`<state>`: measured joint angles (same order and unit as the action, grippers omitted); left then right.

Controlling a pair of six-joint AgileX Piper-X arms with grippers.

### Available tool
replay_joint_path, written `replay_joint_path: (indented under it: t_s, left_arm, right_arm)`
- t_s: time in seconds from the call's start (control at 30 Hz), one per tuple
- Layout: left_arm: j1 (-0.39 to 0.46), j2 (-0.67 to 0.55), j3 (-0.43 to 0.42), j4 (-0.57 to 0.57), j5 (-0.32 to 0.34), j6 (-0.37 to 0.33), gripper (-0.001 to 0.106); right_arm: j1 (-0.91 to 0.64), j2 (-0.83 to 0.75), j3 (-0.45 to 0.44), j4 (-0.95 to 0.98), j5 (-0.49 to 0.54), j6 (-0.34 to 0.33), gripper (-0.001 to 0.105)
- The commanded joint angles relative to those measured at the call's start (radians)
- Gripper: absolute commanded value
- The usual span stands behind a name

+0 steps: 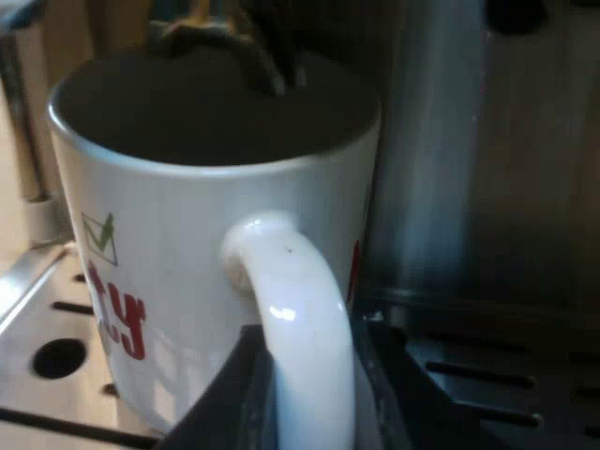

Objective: Place mug into machine

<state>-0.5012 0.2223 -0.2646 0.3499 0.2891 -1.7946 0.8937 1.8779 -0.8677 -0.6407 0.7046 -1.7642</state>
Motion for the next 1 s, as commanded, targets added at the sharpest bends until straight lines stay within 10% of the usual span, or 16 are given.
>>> replay_joint_path:
  t_s: [0.03,0.23,0.57,1.0]
  left_arm:
    - [0.002,0.001,0.000,-0.018,0.007,-0.004,0.081]
    - [0.002,0.001,0.000,-0.018,0.007,-0.004,0.081]
    - [0.002,0.001,0.000,-0.018,0.007,-0.004,0.081]
    - [0.002,0.001,-0.021,-0.013,0.082,-0.004,0.081]
  right_arm:
    - [-0.021,0.007,-0.005,0.014,-0.006,-0.004,0.000]
    - [-0.021,0.007,-0.005,0.010,-0.098,-0.004,0.001]
    - [-0.014,0.007,-0.005,0.001,-0.070,-0.004,0.062]
    - [0.080,-0.111,-0.005,0.084,0.208,-0.107,0.063]
